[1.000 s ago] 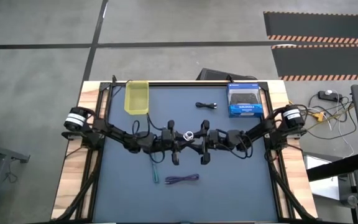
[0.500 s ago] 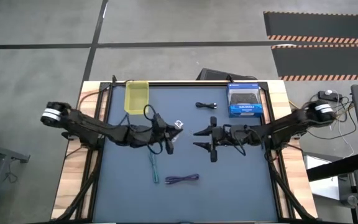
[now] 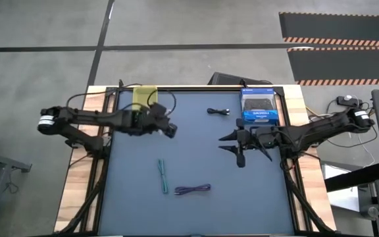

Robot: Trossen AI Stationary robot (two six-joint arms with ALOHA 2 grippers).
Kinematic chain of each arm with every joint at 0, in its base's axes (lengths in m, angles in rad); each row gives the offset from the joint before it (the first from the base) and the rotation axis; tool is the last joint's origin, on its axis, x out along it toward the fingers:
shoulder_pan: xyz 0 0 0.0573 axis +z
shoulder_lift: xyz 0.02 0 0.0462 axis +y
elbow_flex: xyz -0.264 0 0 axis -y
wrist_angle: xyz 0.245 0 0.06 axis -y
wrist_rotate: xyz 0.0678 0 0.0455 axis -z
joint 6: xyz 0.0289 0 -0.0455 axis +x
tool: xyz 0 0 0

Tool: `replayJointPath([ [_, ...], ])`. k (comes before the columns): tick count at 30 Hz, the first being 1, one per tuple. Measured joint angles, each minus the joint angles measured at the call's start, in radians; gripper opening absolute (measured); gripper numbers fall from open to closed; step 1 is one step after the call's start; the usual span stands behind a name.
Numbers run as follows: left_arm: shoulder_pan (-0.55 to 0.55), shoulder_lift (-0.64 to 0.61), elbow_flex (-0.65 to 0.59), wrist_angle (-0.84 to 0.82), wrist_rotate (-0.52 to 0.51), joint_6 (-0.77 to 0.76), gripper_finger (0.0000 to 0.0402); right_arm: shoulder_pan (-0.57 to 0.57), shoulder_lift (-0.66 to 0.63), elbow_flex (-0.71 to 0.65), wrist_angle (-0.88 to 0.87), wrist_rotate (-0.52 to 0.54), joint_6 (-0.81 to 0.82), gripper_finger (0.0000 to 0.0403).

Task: Pick and place USB-C Cables
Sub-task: Put the white charger cable into the yellow bin

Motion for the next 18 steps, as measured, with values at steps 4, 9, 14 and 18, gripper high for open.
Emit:
replayJointPath([
  [4, 0.081, 0.008, 0.071, -0.139, 0.014, -0.001, 0.002, 0.0, -0.041, 0.0, -0.062, 0.0, -0.021, 0.0109],
  [9, 0.194, 0.024, 0.155, -0.302, 0.072, -0.002, 0.002, 0.0, -0.077, 0.0, -0.149, 0.0, -0.023, 0.0092],
  [14, 0.297, 0.061, 0.256, -0.449, 0.082, -0.001, 0.002, 0.0, -0.106, 0.0, -0.181, 0.0, -0.053, 0.0076],
  [18, 0.37, 0.113, 0.334, -0.564, 0.09, 0.0, 0.002, 0.0, -0.122, 0.0, -0.202, 0.0, -0.075, 0.0066],
])
